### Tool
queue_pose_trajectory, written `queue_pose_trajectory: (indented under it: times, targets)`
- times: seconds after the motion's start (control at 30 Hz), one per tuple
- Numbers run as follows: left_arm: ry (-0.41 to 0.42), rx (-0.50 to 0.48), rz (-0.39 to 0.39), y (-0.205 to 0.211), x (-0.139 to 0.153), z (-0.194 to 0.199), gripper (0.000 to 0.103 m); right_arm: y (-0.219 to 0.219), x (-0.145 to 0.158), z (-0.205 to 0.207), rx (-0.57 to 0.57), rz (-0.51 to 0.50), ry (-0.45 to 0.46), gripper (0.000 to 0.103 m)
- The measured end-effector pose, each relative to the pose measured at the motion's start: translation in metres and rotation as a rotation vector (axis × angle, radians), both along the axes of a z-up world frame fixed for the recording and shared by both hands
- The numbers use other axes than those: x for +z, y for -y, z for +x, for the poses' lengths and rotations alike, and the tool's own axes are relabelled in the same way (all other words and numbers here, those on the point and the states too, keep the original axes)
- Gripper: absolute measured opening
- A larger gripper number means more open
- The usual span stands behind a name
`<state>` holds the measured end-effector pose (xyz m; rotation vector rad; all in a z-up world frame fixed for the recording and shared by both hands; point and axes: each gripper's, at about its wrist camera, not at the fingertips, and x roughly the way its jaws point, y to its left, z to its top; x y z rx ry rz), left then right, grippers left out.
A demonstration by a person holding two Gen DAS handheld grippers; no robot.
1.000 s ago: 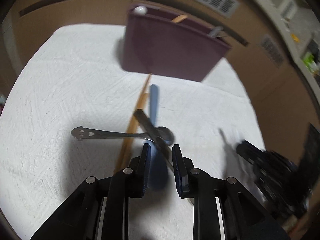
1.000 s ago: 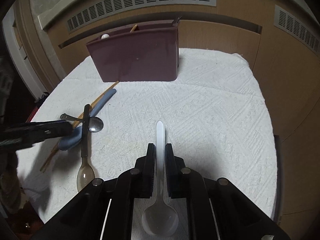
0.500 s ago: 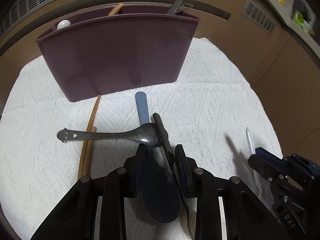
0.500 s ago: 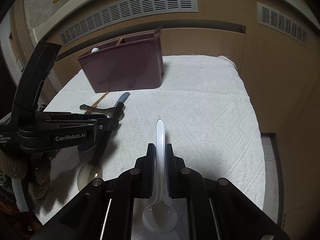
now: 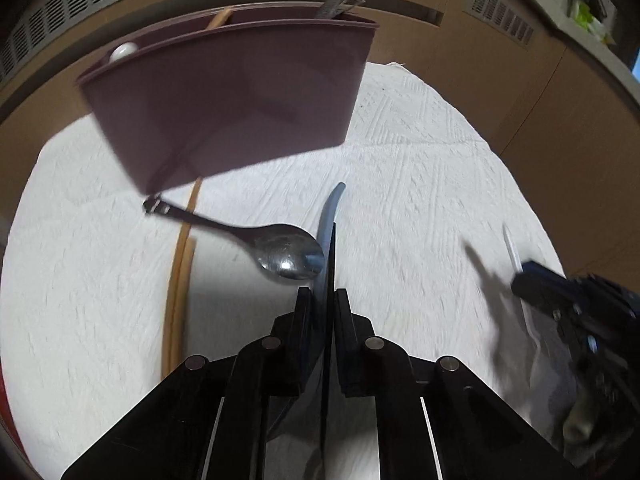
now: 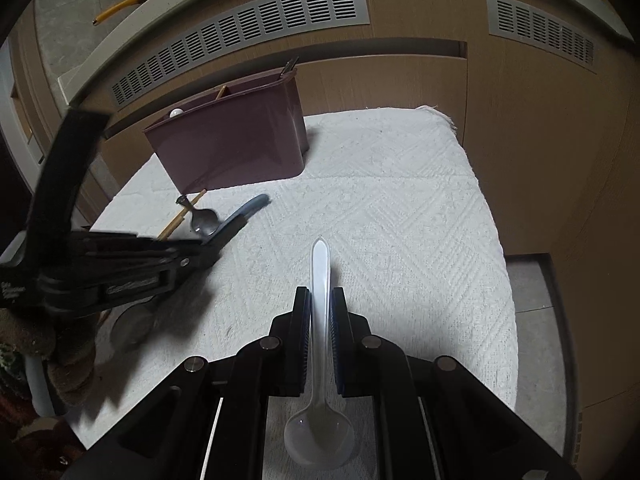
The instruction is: Organize utensils
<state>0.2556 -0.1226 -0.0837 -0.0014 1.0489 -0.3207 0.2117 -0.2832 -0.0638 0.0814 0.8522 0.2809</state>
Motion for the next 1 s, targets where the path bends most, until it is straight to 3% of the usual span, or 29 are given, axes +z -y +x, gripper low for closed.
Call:
queue_pose_trajectory:
  times: [0.2, 0.4, 0.47, 0.57, 0.67, 0.87, 1.0]
  targets:
    - [0.060, 0.024, -0.100, -0.026, 0.023, -0.031, 0.010, -0.004, 0.004, 0.003, 0.030, 0.070, -0.019, 0.010]
    - [0.141, -0.024, -0.222, -0.035, 0.053, -0.054, 0.010, -0.015, 0.013, -0.002, 0.059, 0.057, -0.007, 0.010]
    - [0.133, -0.056, -0.187, -0.027, 0.052, -0.051, 0.010, -0.019, 0.014, -0.002, 0.062, 0.038, -0.006, 0.010]
    - [0.063, -0.055, -0.138, -0.013, 0.028, -0.041, 0.010, -0.024, 0.012, 0.000, 0.069, 0.014, -0.009, 0.010]
    - [0.010, -0.073, -0.173, -0.015, 0.016, -0.042, 0.012, -0.026, 0.010, -0.004, 0.068, -0.015, -0.003, 0.010]
    - [0.039, -0.144, -0.116, 0.000, 0.024, -0.047, 0.013, -0.019, 0.007, -0.004, 0.054, -0.029, -0.014, 0.010]
    - [0.020, -0.191, -0.008, 0.015, 0.011, -0.047, 0.013, -0.020, 0.006, -0.005, 0.057, -0.023, -0.019, 0.010]
